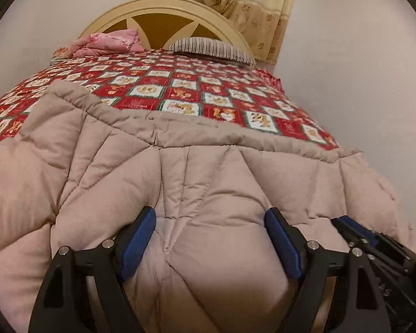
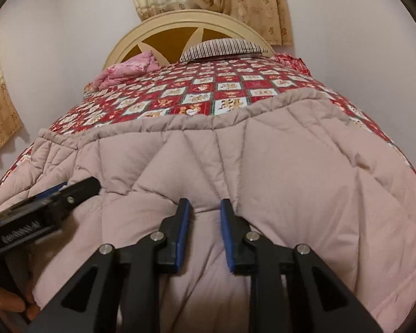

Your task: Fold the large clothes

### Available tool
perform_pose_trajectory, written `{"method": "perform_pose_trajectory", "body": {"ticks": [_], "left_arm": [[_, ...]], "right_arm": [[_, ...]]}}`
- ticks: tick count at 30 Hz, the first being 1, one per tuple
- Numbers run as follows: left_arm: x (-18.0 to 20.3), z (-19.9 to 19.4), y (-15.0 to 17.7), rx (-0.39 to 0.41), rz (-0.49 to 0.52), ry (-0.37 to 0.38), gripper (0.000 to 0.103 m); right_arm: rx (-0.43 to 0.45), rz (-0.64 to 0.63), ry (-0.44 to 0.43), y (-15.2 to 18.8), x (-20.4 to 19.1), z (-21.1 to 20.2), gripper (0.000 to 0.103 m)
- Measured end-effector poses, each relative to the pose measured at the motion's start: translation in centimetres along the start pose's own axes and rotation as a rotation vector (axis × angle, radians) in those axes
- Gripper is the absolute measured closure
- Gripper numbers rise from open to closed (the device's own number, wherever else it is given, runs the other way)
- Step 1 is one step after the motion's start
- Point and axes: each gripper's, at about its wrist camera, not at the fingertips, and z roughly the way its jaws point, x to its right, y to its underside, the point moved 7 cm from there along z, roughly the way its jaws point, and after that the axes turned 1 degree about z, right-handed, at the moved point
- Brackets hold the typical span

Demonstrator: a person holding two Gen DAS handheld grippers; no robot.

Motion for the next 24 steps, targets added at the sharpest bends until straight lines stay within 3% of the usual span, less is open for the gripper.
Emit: {"method": "perform_pose_trajectory", "body": {"ticks": [7, 9, 10, 12, 13, 15, 19, 21, 24], "left_arm": [[0.0, 1.2, 0.3, -0.044, 0.019, -0.047, 0.02], [0.0, 1.3, 0.2, -0.045, 0.021, -0.049, 0.02], [0.0, 1.3, 0.2, -0.045, 0.022, -0.051, 0.02], [-0.1, 1.3, 0.3, -0.046, 0.029, -0.058, 0.02], [-0.1, 1.3, 0.3, -0.047, 0.032, -0.062, 0.02], [0.0, 1.3, 0.3, -0.047, 0.036, -0.067, 0.02], [0.5, 1.4, 0.4, -0.044, 0.053, -0.069, 0.019], [0.7, 1.4, 0.4, -0.045, 0.064, -0.077, 0.018], [0.7, 1.5, 0.4, -0.046, 0.064, -0.081, 0.018]], "right_arm": [[-0.095, 0.001, -0.011, -0.7, -0.2, -0.3, 0.077], [-0.04, -0.017, -0.028, -2.4, -0.4, -1.9, 0.077], [0.033, -0.038, 0.002, -4.1, 0.1, -3.7, 0.077], [0.095, -0.058, 0.076, -6.3, 1.8, -5.2, 0.072], [0.088, -0.051, 0.117, -7.2, 3.3, -5.3, 0.066], [0.041, -0.004, 0.184, -7.7, 6.4, -4.3, 0.063], [-0.085, 0.118, 0.246, -4.1, 12.9, -0.4, 0.066], [-0.059, 0.178, 0.192, -2.9, 14.0, 0.3, 0.066], [-0.046, 0.165, 0.228, -3.0, 13.9, 0.8, 0.065]]}}
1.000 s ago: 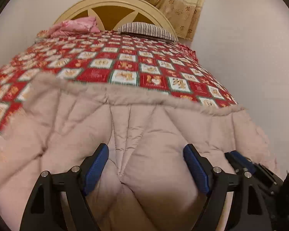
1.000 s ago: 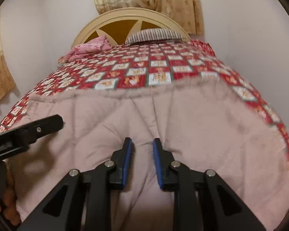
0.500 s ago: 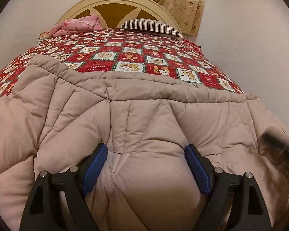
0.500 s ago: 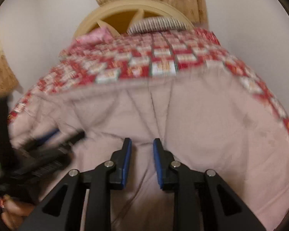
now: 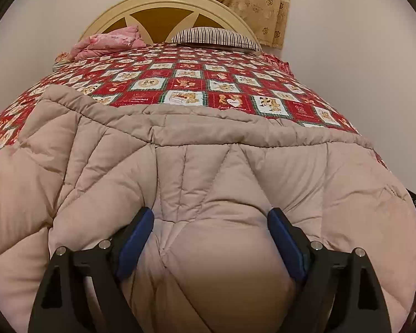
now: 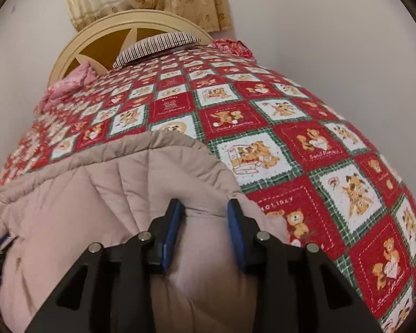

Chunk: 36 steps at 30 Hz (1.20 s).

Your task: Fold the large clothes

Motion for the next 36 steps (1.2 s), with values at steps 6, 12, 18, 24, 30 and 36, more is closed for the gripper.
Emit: {"method": "perform_pose_trajectory", "body": {"ticks": [6, 12, 18, 24, 30, 36], "left_arm": [[-0.1, 0.1, 0.0, -0.002, 0.007, -0.008, 0.018], [-0.2, 0.1, 0.0, -0.001, 0.007, -0.009, 0.018], [-0.5, -0.8, 0.4, 0.011, -0.007, 0.005, 0.018], [-0.7, -4.4, 1.8, 0.049, -0.038, 0.125, 0.018], [-5.1, -13.9, 5.2, 0.186, -0.078, 0.14, 0.018], [-12.9, -18.6, 10.0, 0.247, -0.326, 0.101, 0.018]], "right_arm": [[-0.045, -0.048, 0.057, -0.3, -0.4, 0.0, 0.074], [0.132, -0.128, -0.071, -0.8, -8.3, -8.4, 0.092], [0.044, -0.137, -0.266, 4.1, -16.1, -8.0, 0.092], [0.046, -0.227, -0.205, 7.9, -17.1, -4.6, 0.096], [0.004, -0.173, -0.259, 7.6, -16.3, -3.6, 0.097], [0.005, -0.166, -0.265, 7.7, -16.1, -3.7, 0.097]]}}
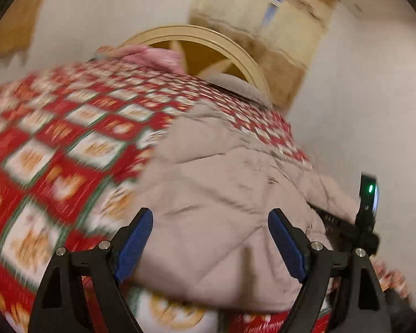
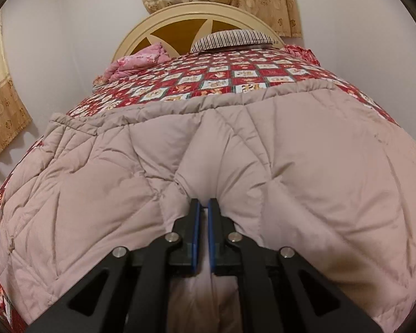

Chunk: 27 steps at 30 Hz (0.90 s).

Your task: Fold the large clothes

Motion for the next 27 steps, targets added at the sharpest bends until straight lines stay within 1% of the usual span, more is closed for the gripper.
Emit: {"method": "perform_pose_trajectory", "body": {"ticks": [1, 2, 3, 4, 5, 6, 7, 10, 11, 12, 13, 14, 15, 18, 20, 22, 24, 25, 26, 27], "left_arm": [[-0.7, -0.5, 0.3, 0.012, -0.02, -0.032, 0.018], [-1.3, -0.9, 0.6, 0.012, -0.026, -0.086, 0.018], [-1.7, -1.0, 0.8, 0.008, -0.031, -0.112, 0.018], [-1.8, -1.2, 1.1, 0.016, -0.043, -0.112, 0.018], [-1.8, -1.3, 1.3, 0.03, -0.066, -0.095, 0.017], [-1.9, -1.1, 1.6, 0.028, -0.085, -0.091, 0.013], [-2.0, -0.6, 2.2, 0.006, -0.11, -0.084, 0.011], [-1.7, 2.3, 4.4, -0.126, -0.215, -0.003, 0.011], [-1.5, 2.8, 4.6, -0.129, -0.243, 0.008, 0.009], [-1.2, 3.0, 4.1, -0.088, -0.244, -0.001, 0.007], [-0.9, 3.4, 3.4, -0.063, -0.248, 0.006, 0.007], [-0.7, 4.2, 2.8, -0.061, -0.266, 0.015, 0.007], [-0.5, 5.4, 2.1, -0.066, -0.306, 0.025, 0.007], [-0.2, 7.3, 1.5, -0.067, -0.375, 0.062, 0.007], [0.1, 7.4, 1.3, -0.039, -0.349, 0.055, 0.007], [0.7, 7.0, 1.4, -0.02, -0.301, 0.082, 0.007], [0.6, 6.7, 1.4, -0.01, -0.3, 0.105, 0.007], [0.5, 6.6, 1.5, -0.003, -0.306, 0.115, 0.007], [0.4, 6.6, 1.4, 0.004, -0.315, 0.122, 0.007], [0.4, 6.6, 1.3, 0.005, -0.317, 0.122, 0.007]], "right_arm": [[0.002, -0.001, 0.001, 0.3, -0.3, -0.2, 0.097], [0.003, -0.001, 0.002, 0.3, -0.3, -0.3, 0.097], [0.004, -0.001, 0.003, 0.3, -0.4, -0.4, 0.097], [0.005, -0.002, 0.004, 0.3, -0.3, -0.4, 0.097], [0.005, -0.003, 0.005, 0.3, -0.6, -0.5, 0.097], [0.006, -0.004, 0.007, 0.3, -0.6, -0.5, 0.097], [0.006, -0.005, 0.009, 0.4, -0.7, -0.6, 0.097], [0.006, -0.005, 0.009, 0.5, -0.8, -0.7, 0.097], [0.006, -0.004, 0.008, 0.5, -0.8, -0.7, 0.097], [0.006, -0.005, 0.009, 0.5, -0.8, -0.7, 0.097], [0.006, -0.006, 0.009, 0.5, -0.8, -0.7, 0.097], [0.006, -0.005, 0.01, 0.5, -0.8, -0.6, 0.097], [0.005, -0.005, 0.01, 0.5, -0.8, -0.6, 0.097], [0.005, -0.006, 0.01, 0.5, -0.8, -0.6, 0.097], [0.003, -0.009, 0.013, 0.5, -0.8, -0.7, 0.097], [-0.011, -0.012, 0.022, 0.5, -1.0, -0.6, 0.096], [-0.066, -0.035, 0.065, 0.0, -1.3, -1.0, 0.096], [-0.045, -0.021, 0.088, -0.7, -1.6, -2.3, 0.092], [-0.001, -0.003, 0.071, -1.2, -2.1, -3.3, 0.087], [0.056, 0.005, 0.043, -1.8, -2.8, -4.7, 0.087]]}}
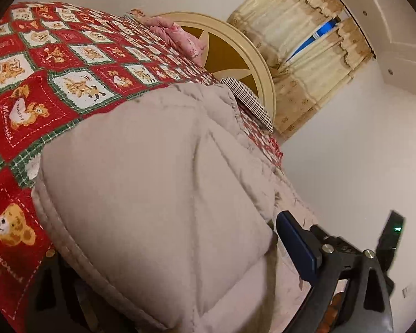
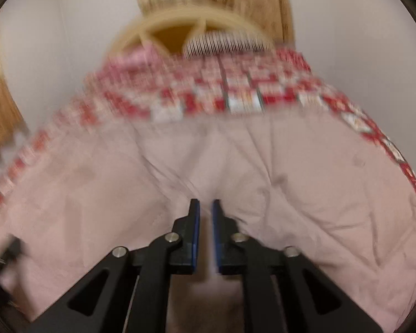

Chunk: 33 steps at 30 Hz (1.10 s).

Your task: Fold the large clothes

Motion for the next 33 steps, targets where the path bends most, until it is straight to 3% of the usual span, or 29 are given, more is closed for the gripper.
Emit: {"method": "perform_pose_trajectory", "body": {"ticks": [2, 5, 8, 10, 13, 16, 19, 24, 29, 33], "left_arm": [[0.2, 0.3, -0.2, 0.001, 0.006, 0.002, 0.007], [0.6, 0.7, -0.5, 0.007, 0.013, 0.042, 0.007], [1.2, 1.3, -0.7, 0.006, 0.035, 0.075, 0.01], [2.0, 1.6, -0.9, -0.006, 0.043, 0.127, 0.033], [3.7, 1.5, -1.2, -0.023, 0.097, 0.188, 0.051], [5.2, 0.5, -1.9, -0.026, 0.137, 0.253, 0.063], [6.6, -0.9, -2.5, -0.034, 0.192, 0.29, 0.067], [7.7, -4.7, -3.5, -0.016, 0.28, 0.317, 0.067], [8.2, -9.8, -5.8, 0.035, 0.418, 0.282, 0.067], [9.3, -12.2, -6.7, 0.064, 0.545, 0.228, 0.067]], "right_arm": [[0.029, -0.038, -0.015, -0.3, -1.6, -0.6, 0.087], [-0.096, -0.072, -0.017, 2.3, -2.6, 3.1, 0.089], [-0.11, -0.054, -0.016, 3.5, -2.1, 4.5, 0.089], [-0.143, -0.016, -0.064, 3.6, -1.6, 5.0, 0.089], [-0.17, 0.066, -0.143, 3.6, -0.5, 5.2, 0.089], [-0.198, 0.139, -0.186, 3.8, -0.6, 5.1, 0.089], [-0.229, 0.167, -0.199, 4.3, -1.5, 4.5, 0.089], [-0.282, 0.236, -0.29, 5.5, -4.8, 3.5, 0.089], [-0.344, 0.245, -0.436, 7.3, -11.7, 2.2, 0.09], [-0.427, 0.235, -0.633, 9.1, -18.9, 0.9, 0.092]]}}
